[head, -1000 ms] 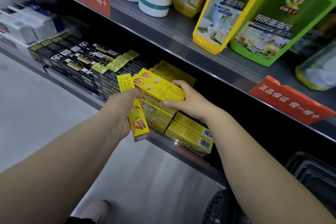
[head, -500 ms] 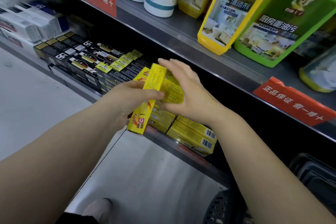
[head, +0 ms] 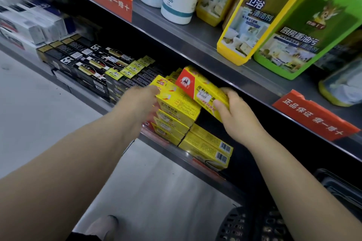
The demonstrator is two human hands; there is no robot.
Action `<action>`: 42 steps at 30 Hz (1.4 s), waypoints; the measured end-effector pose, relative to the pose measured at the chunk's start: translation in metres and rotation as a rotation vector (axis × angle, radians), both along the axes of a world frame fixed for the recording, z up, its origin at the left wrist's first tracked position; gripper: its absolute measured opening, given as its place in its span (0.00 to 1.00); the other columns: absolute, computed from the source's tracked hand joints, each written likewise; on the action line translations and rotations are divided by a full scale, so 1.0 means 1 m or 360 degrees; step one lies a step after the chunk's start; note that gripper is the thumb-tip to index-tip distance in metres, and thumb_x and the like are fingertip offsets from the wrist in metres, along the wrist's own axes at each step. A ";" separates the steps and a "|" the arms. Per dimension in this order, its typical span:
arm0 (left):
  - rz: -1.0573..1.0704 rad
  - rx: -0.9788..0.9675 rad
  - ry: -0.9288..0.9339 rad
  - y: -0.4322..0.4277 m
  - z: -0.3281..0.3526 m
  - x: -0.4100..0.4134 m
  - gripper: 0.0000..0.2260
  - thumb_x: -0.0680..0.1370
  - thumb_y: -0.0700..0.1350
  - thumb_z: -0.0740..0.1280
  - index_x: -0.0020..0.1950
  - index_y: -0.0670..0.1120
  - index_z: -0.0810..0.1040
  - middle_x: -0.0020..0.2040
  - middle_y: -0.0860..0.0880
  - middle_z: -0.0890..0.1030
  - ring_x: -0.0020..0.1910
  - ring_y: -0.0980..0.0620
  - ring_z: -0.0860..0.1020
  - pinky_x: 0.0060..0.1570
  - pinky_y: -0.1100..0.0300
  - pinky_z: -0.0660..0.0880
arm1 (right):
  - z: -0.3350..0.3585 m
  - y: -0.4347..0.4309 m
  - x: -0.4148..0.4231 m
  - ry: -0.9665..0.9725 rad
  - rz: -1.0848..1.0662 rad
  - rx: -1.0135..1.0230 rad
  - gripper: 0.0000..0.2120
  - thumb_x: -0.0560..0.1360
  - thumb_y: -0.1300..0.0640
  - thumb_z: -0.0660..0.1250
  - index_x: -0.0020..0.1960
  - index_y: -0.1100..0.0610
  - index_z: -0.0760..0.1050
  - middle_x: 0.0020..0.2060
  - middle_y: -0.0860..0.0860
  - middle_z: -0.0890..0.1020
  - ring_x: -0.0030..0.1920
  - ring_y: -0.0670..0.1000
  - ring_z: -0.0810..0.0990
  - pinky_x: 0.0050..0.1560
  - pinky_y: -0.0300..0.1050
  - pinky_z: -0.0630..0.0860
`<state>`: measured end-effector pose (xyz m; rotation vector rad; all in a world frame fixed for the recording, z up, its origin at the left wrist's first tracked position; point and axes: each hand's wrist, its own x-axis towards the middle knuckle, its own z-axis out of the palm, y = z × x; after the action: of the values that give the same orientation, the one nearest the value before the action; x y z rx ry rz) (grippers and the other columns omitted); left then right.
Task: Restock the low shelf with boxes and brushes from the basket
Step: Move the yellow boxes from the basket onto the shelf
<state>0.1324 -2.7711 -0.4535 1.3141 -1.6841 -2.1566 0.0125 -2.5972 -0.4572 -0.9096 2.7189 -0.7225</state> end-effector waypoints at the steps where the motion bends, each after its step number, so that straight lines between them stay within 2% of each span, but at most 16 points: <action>1: -0.0088 0.0007 -0.0039 0.006 -0.007 0.000 0.12 0.78 0.41 0.62 0.59 0.40 0.74 0.39 0.46 0.76 0.41 0.47 0.76 0.51 0.51 0.75 | -0.003 -0.004 -0.005 0.0046 -0.0047 0.0051 0.22 0.80 0.49 0.56 0.71 0.57 0.63 0.62 0.55 0.75 0.63 0.55 0.73 0.59 0.47 0.69; 3: -0.0225 0.0001 -0.0131 0.018 -0.014 0.001 0.11 0.77 0.44 0.64 0.58 0.44 0.73 0.46 0.45 0.78 0.50 0.45 0.78 0.60 0.47 0.73 | -0.007 -0.017 -0.015 0.0088 -0.0099 0.0155 0.23 0.81 0.49 0.54 0.72 0.60 0.62 0.66 0.58 0.73 0.66 0.57 0.70 0.63 0.46 0.67; 6: -0.0366 0.0008 -0.0154 0.026 -0.020 0.000 0.24 0.75 0.46 0.65 0.71 0.49 0.65 0.59 0.45 0.76 0.59 0.43 0.75 0.63 0.45 0.71 | -0.014 -0.037 -0.033 -0.0062 -0.0113 0.0300 0.25 0.81 0.48 0.52 0.75 0.55 0.55 0.70 0.58 0.67 0.69 0.58 0.66 0.65 0.48 0.65; 8: -0.0407 0.0002 -0.0141 0.026 -0.023 -0.002 0.27 0.75 0.47 0.64 0.73 0.50 0.62 0.65 0.45 0.73 0.63 0.43 0.72 0.64 0.45 0.69 | -0.022 -0.048 -0.039 -0.0242 -0.0053 0.0226 0.23 0.81 0.49 0.55 0.74 0.52 0.56 0.69 0.56 0.69 0.68 0.58 0.69 0.64 0.49 0.67; 13: -0.0365 -0.0021 -0.0148 0.025 -0.025 -0.007 0.25 0.75 0.46 0.65 0.71 0.48 0.64 0.63 0.45 0.73 0.61 0.44 0.73 0.63 0.47 0.71 | -0.043 -0.057 -0.038 -0.0641 0.0036 -0.0093 0.18 0.80 0.52 0.58 0.70 0.49 0.64 0.66 0.54 0.72 0.65 0.57 0.72 0.65 0.57 0.70; 16: -0.0330 -0.0020 -0.0139 0.025 -0.026 -0.009 0.23 0.75 0.46 0.65 0.70 0.48 0.66 0.62 0.44 0.74 0.60 0.44 0.74 0.62 0.46 0.71 | -0.047 -0.057 -0.039 -0.0646 0.0049 -0.0124 0.19 0.80 0.52 0.58 0.70 0.48 0.64 0.67 0.54 0.71 0.65 0.57 0.72 0.64 0.58 0.71; 21: -0.0372 -0.0087 -0.0137 0.027 -0.027 -0.007 0.28 0.75 0.46 0.65 0.74 0.48 0.61 0.69 0.45 0.70 0.65 0.43 0.71 0.64 0.47 0.70 | -0.046 -0.055 -0.037 -0.0629 0.0055 -0.0117 0.22 0.80 0.52 0.59 0.73 0.50 0.61 0.70 0.54 0.69 0.68 0.56 0.69 0.67 0.56 0.68; 24: -0.0404 -0.0182 -0.0193 0.029 -0.024 -0.004 0.27 0.76 0.47 0.64 0.73 0.48 0.62 0.66 0.44 0.72 0.63 0.44 0.72 0.63 0.48 0.71 | -0.035 -0.048 -0.033 -0.0517 -0.0006 0.0079 0.29 0.79 0.49 0.60 0.76 0.51 0.53 0.74 0.53 0.61 0.73 0.55 0.62 0.70 0.51 0.63; 26: -0.0417 -0.0253 -0.0187 0.033 -0.019 -0.003 0.23 0.76 0.47 0.64 0.71 0.48 0.65 0.61 0.45 0.74 0.59 0.46 0.73 0.54 0.54 0.73 | -0.020 -0.033 -0.024 -0.0453 -0.0007 0.0142 0.30 0.78 0.48 0.62 0.76 0.50 0.54 0.74 0.52 0.60 0.73 0.54 0.61 0.68 0.48 0.63; 29: -0.0511 -0.0420 -0.0060 0.048 -0.006 0.000 0.13 0.76 0.45 0.63 0.61 0.49 0.73 0.44 0.50 0.75 0.41 0.53 0.74 0.35 0.62 0.69 | 0.009 0.007 -0.003 -0.0378 0.0084 0.0048 0.20 0.77 0.50 0.64 0.68 0.47 0.68 0.68 0.47 0.70 0.67 0.47 0.68 0.60 0.40 0.65; 31: -0.0686 -0.0555 0.0070 0.065 0.001 0.002 0.08 0.77 0.42 0.63 0.55 0.48 0.76 0.37 0.51 0.74 0.34 0.55 0.71 0.31 0.65 0.68 | 0.027 0.042 0.014 -0.0472 0.0128 -0.0118 0.11 0.76 0.54 0.65 0.58 0.44 0.74 0.59 0.41 0.77 0.60 0.41 0.74 0.56 0.35 0.69; 33: -0.0880 -0.0607 0.0211 0.088 0.008 0.004 0.07 0.77 0.40 0.63 0.51 0.46 0.79 0.34 0.52 0.73 0.32 0.56 0.70 0.27 0.71 0.65 | 0.041 0.079 0.031 -0.0622 0.0142 -0.0308 0.09 0.75 0.56 0.67 0.53 0.44 0.77 0.52 0.42 0.81 0.54 0.39 0.78 0.53 0.33 0.74; 35: -0.1067 -0.0718 0.0328 0.114 0.015 0.007 0.06 0.76 0.40 0.64 0.46 0.48 0.80 0.34 0.53 0.74 0.31 0.58 0.70 0.27 0.72 0.65 | 0.051 0.118 0.046 -0.0703 0.0100 -0.0425 0.09 0.73 0.54 0.67 0.52 0.46 0.78 0.50 0.45 0.83 0.52 0.42 0.80 0.54 0.34 0.75; 38: -0.1335 -0.0900 0.0512 0.154 0.021 0.011 0.08 0.74 0.39 0.64 0.43 0.53 0.77 0.37 0.55 0.77 0.33 0.59 0.74 0.35 0.67 0.72 | 0.051 0.176 0.064 -0.0725 -0.0075 -0.0531 0.10 0.71 0.53 0.66 0.52 0.50 0.79 0.48 0.47 0.84 0.50 0.44 0.82 0.51 0.33 0.76; 40: -0.1502 -0.1107 0.0579 0.179 0.023 0.013 0.08 0.74 0.40 0.64 0.44 0.53 0.77 0.40 0.54 0.78 0.39 0.57 0.76 0.42 0.62 0.74 | 0.044 0.215 0.072 -0.0841 -0.0299 -0.0724 0.10 0.70 0.54 0.67 0.51 0.51 0.80 0.46 0.50 0.85 0.47 0.46 0.83 0.48 0.34 0.76; 42: -0.1631 -0.1392 0.0623 0.201 0.025 0.015 0.07 0.74 0.43 0.64 0.47 0.54 0.77 0.42 0.56 0.78 0.41 0.59 0.75 0.41 0.65 0.72 | 0.033 0.255 0.077 -0.0964 -0.0547 -0.0922 0.09 0.71 0.55 0.66 0.49 0.52 0.81 0.44 0.52 0.84 0.44 0.47 0.82 0.45 0.36 0.78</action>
<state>0.1474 -2.5698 -0.4286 -0.2547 -2.8739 -1.3426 0.0893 -2.3426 -0.4240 -0.2155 2.1495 -1.6001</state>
